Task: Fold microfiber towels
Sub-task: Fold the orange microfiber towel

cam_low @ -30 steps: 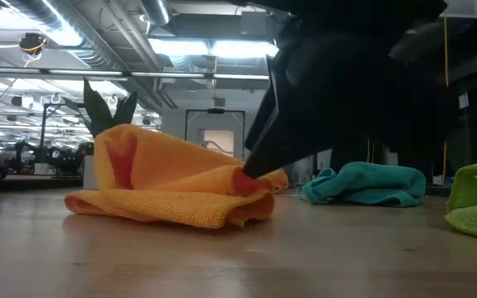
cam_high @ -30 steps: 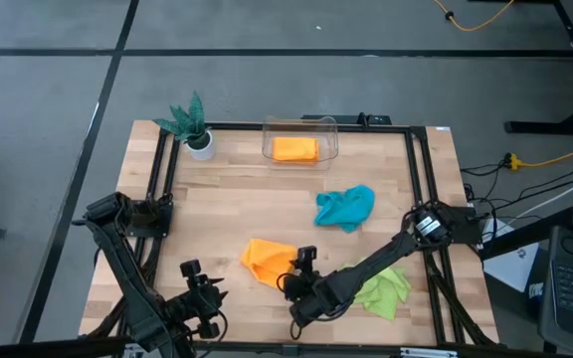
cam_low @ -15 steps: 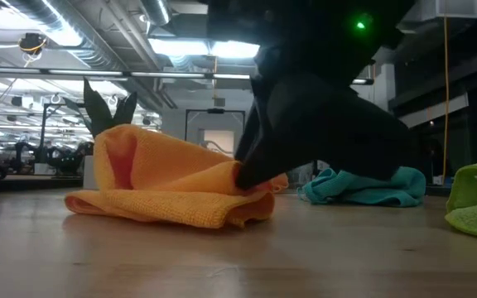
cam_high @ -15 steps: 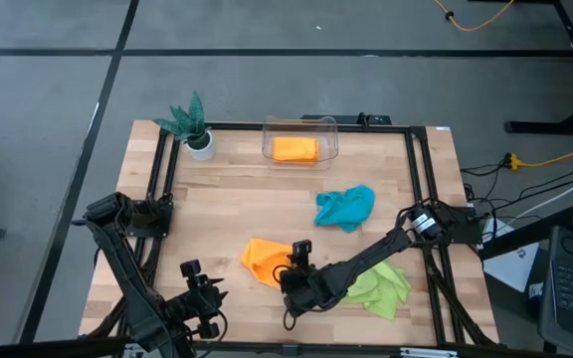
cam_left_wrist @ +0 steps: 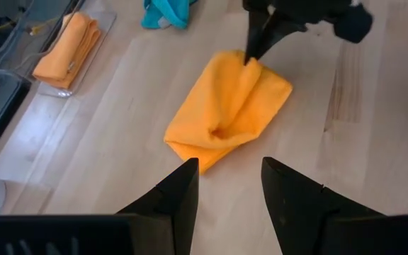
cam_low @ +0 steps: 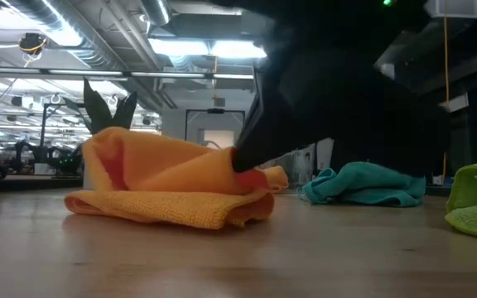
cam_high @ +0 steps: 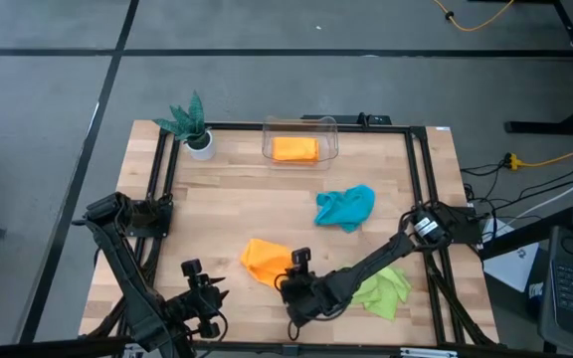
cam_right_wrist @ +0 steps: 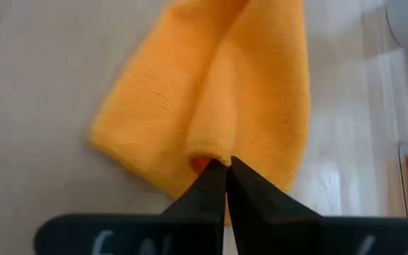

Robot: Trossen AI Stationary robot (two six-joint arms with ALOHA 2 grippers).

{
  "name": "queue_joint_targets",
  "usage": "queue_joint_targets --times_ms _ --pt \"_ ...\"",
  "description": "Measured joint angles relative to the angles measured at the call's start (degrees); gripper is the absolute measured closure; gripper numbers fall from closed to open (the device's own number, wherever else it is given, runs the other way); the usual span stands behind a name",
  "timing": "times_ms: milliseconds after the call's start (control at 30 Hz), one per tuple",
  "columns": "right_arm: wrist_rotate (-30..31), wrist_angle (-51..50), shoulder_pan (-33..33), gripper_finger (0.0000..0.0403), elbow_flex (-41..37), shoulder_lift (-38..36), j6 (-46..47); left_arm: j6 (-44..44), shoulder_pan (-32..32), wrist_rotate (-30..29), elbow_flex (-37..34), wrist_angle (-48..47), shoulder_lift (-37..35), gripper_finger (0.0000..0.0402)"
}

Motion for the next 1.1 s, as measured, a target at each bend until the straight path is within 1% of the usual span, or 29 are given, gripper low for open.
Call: queue_joint_targets --times_ms 67,167,233,300,367,433,567,700,833,933,967,1000,1100 --pt "-0.2 1.7 1.0 0.0386 0.0 0.0 -1.8 0.9 0.0 -0.2 0.0 0.0 0.0 0.0255" --pt "-0.7 4.8 2.5 0.0395 0.0 0.0 -6.2 1.2 0.0 -0.7 0.0 0.0 0.0 0.0255" --pt "-3.2 7.0 3.2 0.0397 0.0 0.0 -8.7 1.2 0.0 -0.7 0.0 0.0 0.0 0.0255" --pt "-7.5 8.2 3.6 0.0394 0.0 0.0 -10.2 1.2 0.0 -0.7 0.0 0.1 0.0 0.0255" --pt "-12.1 8.5 3.7 0.0385 0.0 0.0 -10.3 1.2 0.0 -0.7 0.0 0.4 0.0 0.0255" --pt "-15.0 8.6 3.7 0.0374 0.0 0.0 -10.1 1.2 0.0 -0.7 0.0 0.7 0.0 0.0255" --pt "-18.1 8.9 3.7 0.0348 0.0 0.0 -10.1 1.3 0.0 -0.7 0.0 1.3 0.0 0.0255" --pt "-19.3 8.8 4.1 0.0311 1.4 0.0 -10.2 1.3 0.0 -0.7 0.0 1.3 0.0 0.0255" --pt "-19.5 7.6 4.7 0.0271 4.7 0.0 -10.3 1.3 0.0 -0.7 0.0 1.3 0.0 0.0255" --pt "-19.4 3.9 5.1 0.0243 7.6 0.0 -10.1 1.3 0.0 -0.7 0.0 1.3 0.0 0.0255" --pt "-18.6 2.7 5.2 0.0236 8.3 0.0 -9.6 1.3 0.0 -0.7 0.0 1.3 0.0 0.0255" --pt "-16.1 1.9 5.2 0.023 8.8 0.0 -8.1 1.3 0.0 -0.7 0.0 1.3 0.0 0.0255" --pt "-3.0 -0.8 5.1 0.0222 8.5 -0.1 -0.7 1.3 0.0 -0.7 0.0 1.4 0.0 0.0255"
